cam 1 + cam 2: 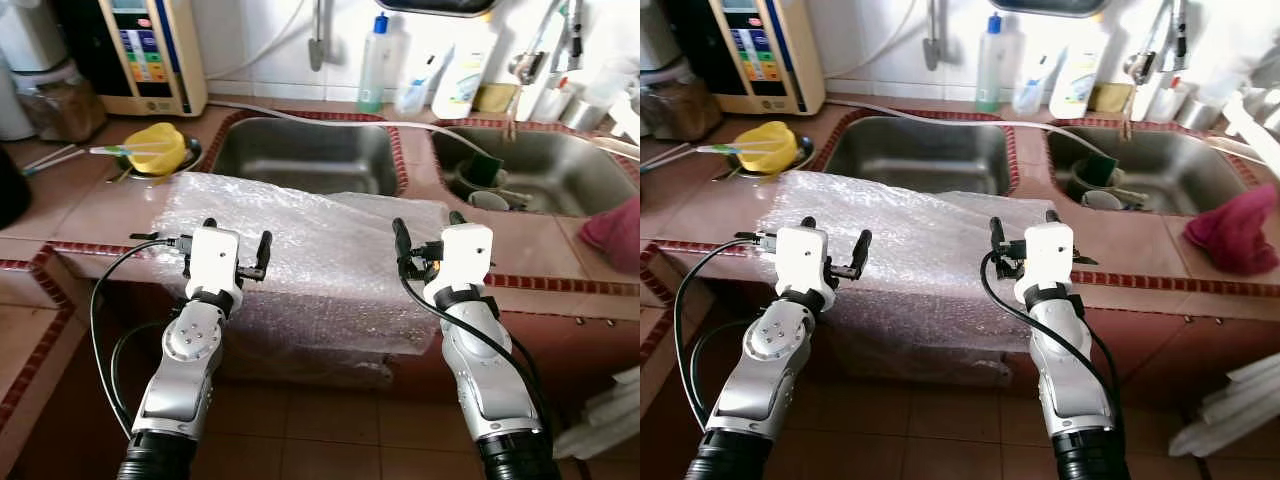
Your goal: Kitchen organization
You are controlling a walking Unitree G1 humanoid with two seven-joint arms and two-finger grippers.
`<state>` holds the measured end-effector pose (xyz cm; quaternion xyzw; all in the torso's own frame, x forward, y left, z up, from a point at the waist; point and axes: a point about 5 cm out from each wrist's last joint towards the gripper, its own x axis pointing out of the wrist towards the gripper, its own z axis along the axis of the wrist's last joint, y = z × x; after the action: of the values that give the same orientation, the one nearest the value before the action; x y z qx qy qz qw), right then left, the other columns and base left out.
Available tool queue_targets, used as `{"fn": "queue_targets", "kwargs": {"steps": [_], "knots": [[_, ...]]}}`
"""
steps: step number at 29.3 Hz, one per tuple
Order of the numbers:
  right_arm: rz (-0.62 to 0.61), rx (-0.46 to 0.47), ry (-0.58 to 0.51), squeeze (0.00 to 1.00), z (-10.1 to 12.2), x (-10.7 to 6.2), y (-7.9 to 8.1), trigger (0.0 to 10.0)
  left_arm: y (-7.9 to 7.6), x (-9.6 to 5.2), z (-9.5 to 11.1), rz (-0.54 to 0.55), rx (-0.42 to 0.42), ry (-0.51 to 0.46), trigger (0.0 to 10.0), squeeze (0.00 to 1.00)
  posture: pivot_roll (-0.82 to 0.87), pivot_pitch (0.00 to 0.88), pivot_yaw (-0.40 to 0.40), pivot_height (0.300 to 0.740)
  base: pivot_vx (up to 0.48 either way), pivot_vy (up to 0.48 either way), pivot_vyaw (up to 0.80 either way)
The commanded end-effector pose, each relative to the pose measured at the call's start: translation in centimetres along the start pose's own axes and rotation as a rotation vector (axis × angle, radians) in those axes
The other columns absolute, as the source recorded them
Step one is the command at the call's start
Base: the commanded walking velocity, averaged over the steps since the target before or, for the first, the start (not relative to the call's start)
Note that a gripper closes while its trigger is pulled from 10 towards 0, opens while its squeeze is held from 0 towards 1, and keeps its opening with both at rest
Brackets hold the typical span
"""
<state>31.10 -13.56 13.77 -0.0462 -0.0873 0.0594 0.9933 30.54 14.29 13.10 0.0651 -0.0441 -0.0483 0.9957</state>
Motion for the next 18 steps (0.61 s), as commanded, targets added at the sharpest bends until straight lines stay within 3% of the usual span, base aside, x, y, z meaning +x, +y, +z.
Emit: {"fn": "queue_targets", "kwargs": {"steps": [1,5,18], "knots": [[0.016,-0.005,-0.001,0.00,0.2,0.1,0.0,10.0,0.7,-0.2,0.3,0.050,0.008,-0.013,10.0,0.00,0.12,0.000,-0.023,0.740,0.000,0.000,-0.78],[0.032,-0.015,-0.015,0.00,0.6,0.3,0.0,10.0,1.3,-0.5,0.4,0.084,0.021,-0.002,10.0,0.00,0.12,0.000,-0.028,0.740,0.000,0.000,-0.56],[0.089,-0.040,-0.041,0.00,1.1,0.5,1.0,10.0,1.4,-1.1,0.6,0.088,0.011,0.002,10.0,0.00,0.12,0.000,-0.038,0.740,0.000,0.000,0.00]]}}
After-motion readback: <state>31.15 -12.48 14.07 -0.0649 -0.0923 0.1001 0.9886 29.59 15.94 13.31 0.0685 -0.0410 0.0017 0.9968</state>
